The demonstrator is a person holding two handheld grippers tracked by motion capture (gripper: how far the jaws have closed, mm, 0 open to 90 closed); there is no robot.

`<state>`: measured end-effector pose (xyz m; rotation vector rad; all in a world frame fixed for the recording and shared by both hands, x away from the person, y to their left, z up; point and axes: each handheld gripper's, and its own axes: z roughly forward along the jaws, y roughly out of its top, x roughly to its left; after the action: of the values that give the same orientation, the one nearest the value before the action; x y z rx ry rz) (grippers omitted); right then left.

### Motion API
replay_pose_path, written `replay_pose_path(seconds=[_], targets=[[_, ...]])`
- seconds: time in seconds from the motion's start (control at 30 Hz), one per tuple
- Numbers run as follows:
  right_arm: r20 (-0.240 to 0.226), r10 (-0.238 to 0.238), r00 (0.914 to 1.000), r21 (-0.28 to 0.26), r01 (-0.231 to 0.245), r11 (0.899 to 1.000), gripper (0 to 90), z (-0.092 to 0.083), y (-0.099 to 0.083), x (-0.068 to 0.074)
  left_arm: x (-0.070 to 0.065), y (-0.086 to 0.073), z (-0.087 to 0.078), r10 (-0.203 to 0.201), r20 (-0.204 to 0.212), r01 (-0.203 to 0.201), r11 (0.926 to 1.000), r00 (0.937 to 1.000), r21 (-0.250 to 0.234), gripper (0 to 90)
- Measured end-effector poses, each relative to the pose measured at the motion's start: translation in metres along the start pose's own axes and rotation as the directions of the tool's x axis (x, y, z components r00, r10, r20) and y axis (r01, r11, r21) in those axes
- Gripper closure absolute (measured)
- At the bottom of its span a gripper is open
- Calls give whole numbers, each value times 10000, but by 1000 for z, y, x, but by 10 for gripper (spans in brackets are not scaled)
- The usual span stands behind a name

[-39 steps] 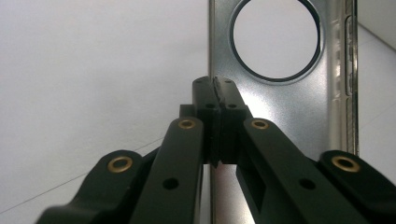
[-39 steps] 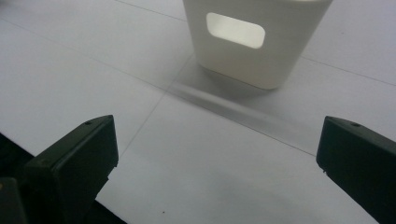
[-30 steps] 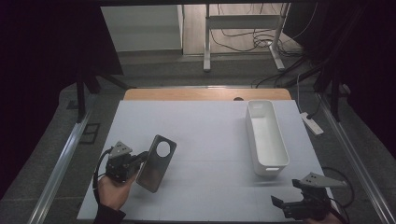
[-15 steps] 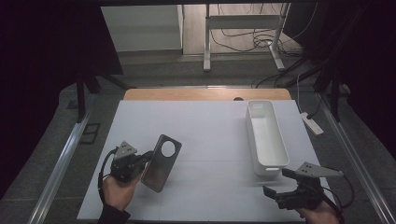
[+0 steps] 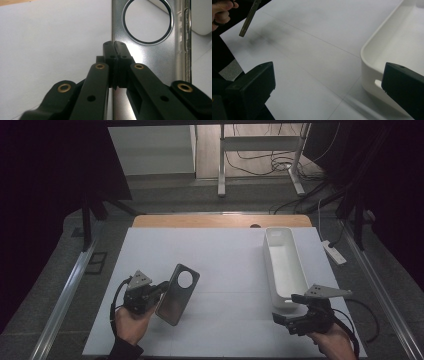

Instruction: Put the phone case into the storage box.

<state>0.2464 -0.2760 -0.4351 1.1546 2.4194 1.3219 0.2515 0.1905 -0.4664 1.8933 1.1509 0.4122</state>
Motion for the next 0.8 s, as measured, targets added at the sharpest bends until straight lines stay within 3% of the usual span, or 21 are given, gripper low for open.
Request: replay_pose_path(seconds=[0.2, 0.3, 0.57, 0.8], targets=[[-208, -369, 9991, 172, 373, 9992, 0, 13, 11, 3, -3, 3, 2, 14, 113, -14, 10000, 9999, -3, 889], [-693, -83, 9976, -1, 83, 10000, 0, 20, 18, 4, -4, 4, 3, -9, 154, 10, 10000, 9999, -42, 889], [-717, -56, 9974, 197, 70, 9998, 0, 35, 23, 11, -7, 7, 6, -4, 282, 6, 10000, 9996, -90, 889], [-1193, 50, 9928, 126, -35, 9999, 0, 47, 29, 18, -14, 11, 12, 104, 348, -104, 9999, 9993, 9, 889]])
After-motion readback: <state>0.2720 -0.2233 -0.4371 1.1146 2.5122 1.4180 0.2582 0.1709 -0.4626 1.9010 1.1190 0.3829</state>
